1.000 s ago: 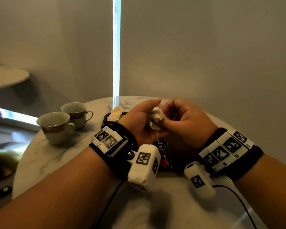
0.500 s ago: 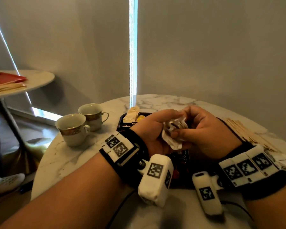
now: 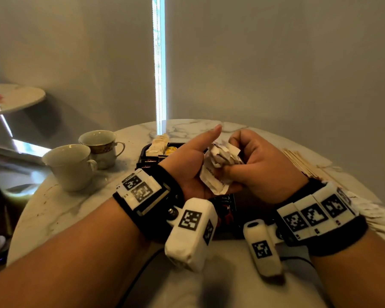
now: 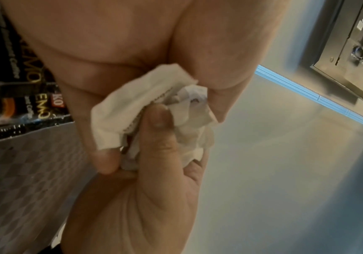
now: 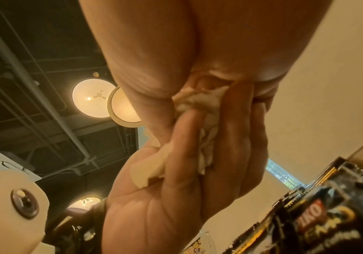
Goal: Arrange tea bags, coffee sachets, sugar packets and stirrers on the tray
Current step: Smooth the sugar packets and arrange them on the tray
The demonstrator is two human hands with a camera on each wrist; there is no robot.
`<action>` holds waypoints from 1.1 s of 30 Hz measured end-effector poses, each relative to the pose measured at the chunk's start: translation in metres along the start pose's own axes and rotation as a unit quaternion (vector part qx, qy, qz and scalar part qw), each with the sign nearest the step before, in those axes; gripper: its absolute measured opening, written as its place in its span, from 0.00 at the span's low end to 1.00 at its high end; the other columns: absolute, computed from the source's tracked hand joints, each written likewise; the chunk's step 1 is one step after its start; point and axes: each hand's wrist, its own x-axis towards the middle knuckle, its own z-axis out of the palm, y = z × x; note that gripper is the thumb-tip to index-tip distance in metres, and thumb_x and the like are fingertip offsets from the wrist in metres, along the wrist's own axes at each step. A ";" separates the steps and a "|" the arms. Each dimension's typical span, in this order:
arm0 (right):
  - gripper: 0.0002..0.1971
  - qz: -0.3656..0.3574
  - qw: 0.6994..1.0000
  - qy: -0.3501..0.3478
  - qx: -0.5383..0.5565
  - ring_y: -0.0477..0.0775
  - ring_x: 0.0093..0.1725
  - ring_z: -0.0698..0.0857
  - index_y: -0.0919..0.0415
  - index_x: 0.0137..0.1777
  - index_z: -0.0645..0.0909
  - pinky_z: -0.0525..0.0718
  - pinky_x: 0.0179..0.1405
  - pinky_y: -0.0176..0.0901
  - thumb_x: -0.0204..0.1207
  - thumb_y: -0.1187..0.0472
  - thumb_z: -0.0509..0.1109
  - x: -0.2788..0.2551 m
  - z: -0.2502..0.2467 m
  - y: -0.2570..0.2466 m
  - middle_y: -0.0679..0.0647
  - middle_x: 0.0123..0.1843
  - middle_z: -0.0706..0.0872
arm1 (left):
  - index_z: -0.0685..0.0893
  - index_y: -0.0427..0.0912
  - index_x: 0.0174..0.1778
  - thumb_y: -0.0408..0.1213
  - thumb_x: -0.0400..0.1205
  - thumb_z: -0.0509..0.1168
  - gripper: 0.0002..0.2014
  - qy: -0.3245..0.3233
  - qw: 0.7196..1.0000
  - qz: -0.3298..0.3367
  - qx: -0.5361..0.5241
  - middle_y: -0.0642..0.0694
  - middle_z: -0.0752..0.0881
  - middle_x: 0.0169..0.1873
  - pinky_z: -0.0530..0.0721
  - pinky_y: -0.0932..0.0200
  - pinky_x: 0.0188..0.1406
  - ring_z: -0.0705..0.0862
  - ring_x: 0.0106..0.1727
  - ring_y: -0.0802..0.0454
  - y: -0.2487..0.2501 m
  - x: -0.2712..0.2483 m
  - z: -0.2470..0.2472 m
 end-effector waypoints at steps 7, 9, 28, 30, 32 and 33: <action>0.15 0.020 0.999 0.049 -0.011 0.64 0.42 0.93 0.58 0.49 0.73 0.91 0.35 0.65 0.73 0.67 0.78 0.003 -0.004 0.005 0.66 0.48 0.89 | 0.83 0.28 0.64 0.50 0.81 0.59 0.28 0.006 0.999 -0.009 -0.043 0.33 0.88 0.50 0.89 0.42 0.54 0.89 0.48 0.38 0.006 0.000 -0.007; 0.15 0.028 0.997 0.072 -0.021 0.67 0.42 0.92 0.56 0.47 0.74 0.90 0.32 0.67 0.72 0.66 0.78 0.005 -0.005 0.008 0.67 0.46 0.89 | 0.82 0.28 0.64 0.38 0.74 0.56 0.26 -0.010 0.999 -0.007 -0.050 0.34 0.86 0.48 0.87 0.42 0.56 0.87 0.47 0.38 0.006 -0.002 -0.005; 0.15 0.017 0.994 0.014 -0.109 0.57 0.43 0.91 0.50 0.60 0.69 0.91 0.43 0.62 0.80 0.58 0.72 0.002 -0.009 0.000 0.57 0.49 0.89 | 0.84 0.34 0.64 0.36 0.91 0.57 0.14 0.148 0.981 0.040 0.122 0.36 0.90 0.47 0.92 0.52 0.33 0.92 0.42 0.41 -0.005 0.007 -0.003; 0.18 0.009 0.991 -0.018 -0.133 0.51 0.42 0.91 0.46 0.67 0.66 0.92 0.43 0.51 0.84 0.59 0.68 0.001 -0.009 -0.002 0.53 0.49 0.89 | 0.84 0.36 0.63 0.38 0.91 0.58 0.13 0.152 0.979 0.044 0.124 0.38 0.90 0.44 0.90 0.57 0.29 0.92 0.39 0.43 -0.007 0.008 -0.002; 0.19 0.005 0.990 -0.038 -0.138 0.49 0.46 0.91 0.42 0.71 0.66 0.91 0.48 0.50 0.85 0.57 0.67 0.002 -0.005 -0.003 0.51 0.52 0.88 | 0.84 0.36 0.60 0.39 0.91 0.59 0.12 0.162 0.979 0.057 0.112 0.40 0.91 0.40 0.90 0.58 0.27 0.92 0.35 0.47 -0.008 0.009 0.001; 0.20 0.008 0.990 -0.048 -0.133 0.49 0.50 0.90 0.40 0.71 0.68 0.91 0.53 0.52 0.82 0.53 0.68 0.002 -0.003 -0.003 0.50 0.55 0.87 | 0.85 0.36 0.60 0.39 0.91 0.59 0.12 0.169 0.978 0.062 0.105 0.40 0.91 0.41 0.90 0.58 0.27 0.91 0.34 0.49 -0.009 0.010 0.002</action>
